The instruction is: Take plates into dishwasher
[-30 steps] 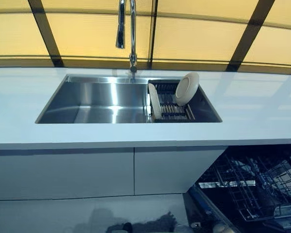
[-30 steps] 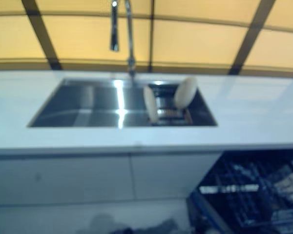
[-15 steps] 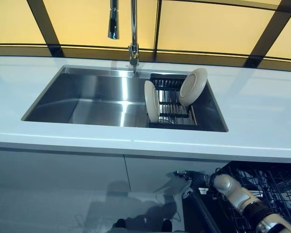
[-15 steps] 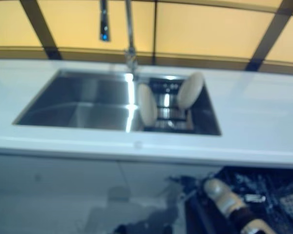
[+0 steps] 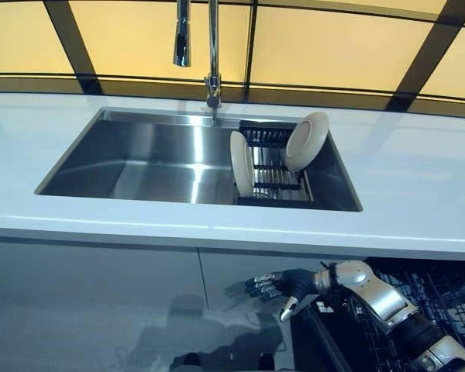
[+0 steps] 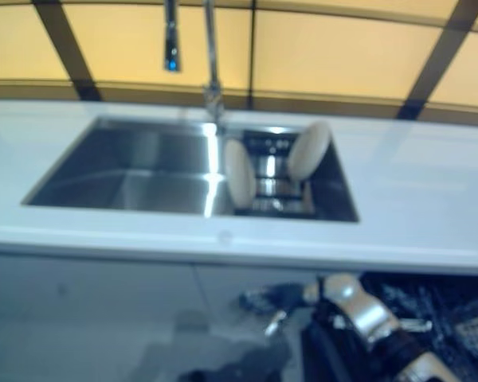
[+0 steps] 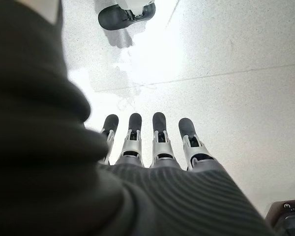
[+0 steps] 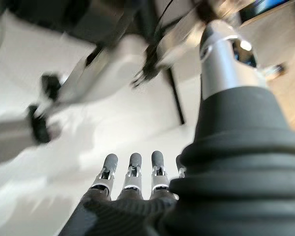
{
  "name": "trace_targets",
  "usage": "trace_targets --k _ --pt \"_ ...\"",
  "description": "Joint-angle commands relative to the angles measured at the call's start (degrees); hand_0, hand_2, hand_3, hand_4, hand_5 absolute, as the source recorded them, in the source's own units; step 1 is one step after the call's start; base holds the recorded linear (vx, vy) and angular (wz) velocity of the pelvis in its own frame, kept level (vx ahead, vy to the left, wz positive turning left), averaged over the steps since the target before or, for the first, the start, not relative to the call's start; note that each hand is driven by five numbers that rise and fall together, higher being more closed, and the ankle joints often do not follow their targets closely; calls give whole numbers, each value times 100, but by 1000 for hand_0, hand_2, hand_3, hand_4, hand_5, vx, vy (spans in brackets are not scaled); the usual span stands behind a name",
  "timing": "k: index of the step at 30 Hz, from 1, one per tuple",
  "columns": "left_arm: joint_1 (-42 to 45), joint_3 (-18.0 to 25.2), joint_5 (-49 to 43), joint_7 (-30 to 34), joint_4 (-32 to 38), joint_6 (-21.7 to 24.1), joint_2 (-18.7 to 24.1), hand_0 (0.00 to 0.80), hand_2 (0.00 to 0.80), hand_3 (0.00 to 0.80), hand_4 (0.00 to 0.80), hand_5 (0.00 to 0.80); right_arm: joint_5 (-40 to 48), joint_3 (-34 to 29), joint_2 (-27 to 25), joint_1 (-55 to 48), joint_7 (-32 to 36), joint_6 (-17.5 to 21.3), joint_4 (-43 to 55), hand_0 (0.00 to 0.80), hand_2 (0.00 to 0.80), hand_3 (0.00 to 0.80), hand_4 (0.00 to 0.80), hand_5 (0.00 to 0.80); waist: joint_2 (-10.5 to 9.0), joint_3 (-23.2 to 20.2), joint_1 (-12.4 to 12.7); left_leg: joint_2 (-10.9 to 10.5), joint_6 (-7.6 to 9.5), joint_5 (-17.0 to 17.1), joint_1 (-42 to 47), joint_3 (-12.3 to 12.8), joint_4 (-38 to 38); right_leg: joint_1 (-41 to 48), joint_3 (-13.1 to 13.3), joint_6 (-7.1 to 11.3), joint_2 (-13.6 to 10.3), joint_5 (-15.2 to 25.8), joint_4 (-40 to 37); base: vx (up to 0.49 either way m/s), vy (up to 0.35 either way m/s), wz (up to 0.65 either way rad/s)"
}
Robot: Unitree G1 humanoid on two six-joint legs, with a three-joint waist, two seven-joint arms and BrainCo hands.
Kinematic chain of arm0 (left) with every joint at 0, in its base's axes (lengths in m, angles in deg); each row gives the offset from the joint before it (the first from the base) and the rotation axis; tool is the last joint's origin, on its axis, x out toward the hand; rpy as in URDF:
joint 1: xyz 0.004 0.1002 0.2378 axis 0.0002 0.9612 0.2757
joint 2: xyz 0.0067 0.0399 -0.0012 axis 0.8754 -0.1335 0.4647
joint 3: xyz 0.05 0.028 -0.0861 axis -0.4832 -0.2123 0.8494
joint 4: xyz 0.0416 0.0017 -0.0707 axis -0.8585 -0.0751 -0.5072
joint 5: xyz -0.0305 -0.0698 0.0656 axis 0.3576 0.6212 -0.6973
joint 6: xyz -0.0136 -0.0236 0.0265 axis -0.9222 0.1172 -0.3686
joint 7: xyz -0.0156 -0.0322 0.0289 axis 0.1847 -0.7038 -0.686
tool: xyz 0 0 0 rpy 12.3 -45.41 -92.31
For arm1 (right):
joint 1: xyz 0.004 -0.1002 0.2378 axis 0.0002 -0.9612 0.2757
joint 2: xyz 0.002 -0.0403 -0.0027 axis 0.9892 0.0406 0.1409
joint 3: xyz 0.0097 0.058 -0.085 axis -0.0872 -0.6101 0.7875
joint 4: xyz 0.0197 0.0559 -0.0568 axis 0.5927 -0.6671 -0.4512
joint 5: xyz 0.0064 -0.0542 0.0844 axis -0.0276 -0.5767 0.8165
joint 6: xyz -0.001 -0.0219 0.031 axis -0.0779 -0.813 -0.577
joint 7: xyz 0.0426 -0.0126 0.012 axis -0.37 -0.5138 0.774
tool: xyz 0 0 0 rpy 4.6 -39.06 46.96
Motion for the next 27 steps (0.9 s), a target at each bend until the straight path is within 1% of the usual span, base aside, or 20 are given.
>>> trace_targets --k 1,3,5,8,9,10,12,13,14,16,17,18,19,20,21,22,23,24,25,27 --pt "-289 -168 -287 9 -487 115 297 0 0 0 0 0 1517 -307 20 450 223 -560 611 0 0 0 0 0 -230 -12 55 56 73 -345 69 -116 223 167 98 560 -564 -479 583 0 0 0" --pt "-299 -179 -303 38 -545 141 299 0 0 0 0 0 2099 -484 102 516 31 -708 720 0 0 0 0 0 -226 -38 49 65 67 -351 92 -118 208 192 109 562 -556 -485 560 0 0 0" --pt "-286 -191 -322 83 -609 189 287 0 0 0 0 0 3082 -783 194 702 -516 -894 805 0 0 0 0 0 -208 -72 49 77 57 -356 125 -122 194 235 112 563 -553 -487 525 0 0 0" --pt "-273 -206 -349 111 -673 247 260 0 0 0 0 0 3808 -1290 329 1009 -1103 -772 669 0 0 0 0 0 -186 -136 43 97 53 -383 151 -108 184 274 110 566 -552 -509 490 0 0 0" --pt "-292 -195 -371 143 -685 244 263 0 0 0 0 0 4103 -1504 299 1202 -1428 -607 625 0 0 0 0 0 -181 -163 42 104 46 -391 161 -109 175 286 102 568 -551 -510 474 0 0 0" --pt "-296 -198 -383 149 -691 249 257 0 0 0 0 0 4331 -1711 259 1371 -1654 -566 557 0 0 0 0 0 -177 -187 40 109 44 -399 168 -107 171 298 100 567 -551 -511 459 0 0 0" --pt "-291 -196 -400 147 -692 248 246 0 0 0 0 0 4610 -2001 176 1637 -1858 -469 396 0 0 0 0 0 -172 -215 40 112 40 -418 191 -112 167 318 101 563 -550 -525 453 0 0 0" --pt "-311 -215 -416 173 -691 221 250 0 0 0 0 0 4983 -2286 6 2012 -2179 -277 147 0 0 0 0 0 -175 -254 50 102 41 -399 164 -124 190 312 93 555 -561 -495 448 0 0 0" --pt "-324 -214 -437 196 -692 205 260 0 0 0 0 0 5083 -2378 -69 2184 -2403 -183 59 0 0 0 0 0 -174 -276 51 98 36 -411 167 -127 195 322 89 552 -561 -500 443 0 0 0" --pt "-360 -239 -445 228 -671 129 288 0 0 0 0 0 5136 -2542 -347 2641 -2982 135 -210 0 0 0 0 0 -172 -332 55 88 30 -426 180 -131 192 348 83 548 -565 -498 410 11 16 0" --pt "-391 -281 -399 241 -677 89 301 0 0 0 0 0 5259 -2546 -566 2912 -3281 256 -436 0 0 0 0 0 -170 -360 51 86 25 -422 186 -132 188 357 86 543 -565 -495 398 21 35 0" --pt "-424 -300 -381 261 -680 59 312 0 0 0 0 0 5341 -2560 -730 3138 -3554 279 -644 0 0 0 0 0 -165 -378 52 86 18 -420 189 -135 184 367 91 538 -562 -496 391 23 36 1" --pt "-435 -319 -370 281 -687 52 331 0 0 0 0 0 5285 -2559 -927 3368 -3736 504 -951 0 0 0 0 0 -166 -396 57 86 12 -423 196 -130 189 379 87 531 -560 -499 388 25 32 1" --pt "-461 -357 -332 290 -696 36 341 0 0 0 0 0 5474 -2486 -1129 3605 -4024 611 -1207 0 0 0 0 0 -162 -406 57 90 9 -409 204 -125 181 387 80 523 -557 -494 384 0 0 0" --pt "-474 -372 -323 296 -698 24 343 0 0 0 0 0 5498 -2498 -1176 3712 -4129 679 -1318 0 0 0 0 0 -159 -414 57 87 7 -409 207 -132 180 394 86 518 -551 -499 386 39 21 0" --pt "-526 -438 -291 316 -720 -13 368 0 0 0 0 0 5647 -2454 -1347 4072 -4634 878 -1651 0 0 0 0 0 -165 -437 65 84 0 -401 211 -138 183 414 79 507 -544 -507 388 45 13 -1" --pt "-558 -476 -267 315 -745 -12 375 0 0 0 0 0 5813 -2413 -1429 4276 -4993 1082 -1812 0 0 0 0 0 -162 -445 66 85 -7 -395 215 -143 184 425 73 500 -540 -511 389 55 8 -1" --pt "-591 -507 -250 326 -745 -43 387 0 0 0 0 0 5650 -2470 -1441 4447 -5316 1199 -1968 0 0 0 0 0 -160 -452 74 86 -17 -404 221 -138 195 440 67 499 -537 -515 390 45 -3 -1" --pt "-633 -537 -247 340 -719 -100 405 0 0 0 0 0 5514 -2442 -1529 4681 -5800 1306 -2104 0 0 0 0 0 -168 -460 88 86 -21 -400 229 -142 196 458 57 488 -531 -521 387 37 -5 0" --pt "-725 -646 -197 311 -640 -229 395 0 0 0 0 0 5068 -2281 -1653 5088 -6468 1363 -2466 0 0 0 0 0 -168 -461 119 80 -27 -397 218 -173 216 493 32 462 -522 -550 391 0 0 0"
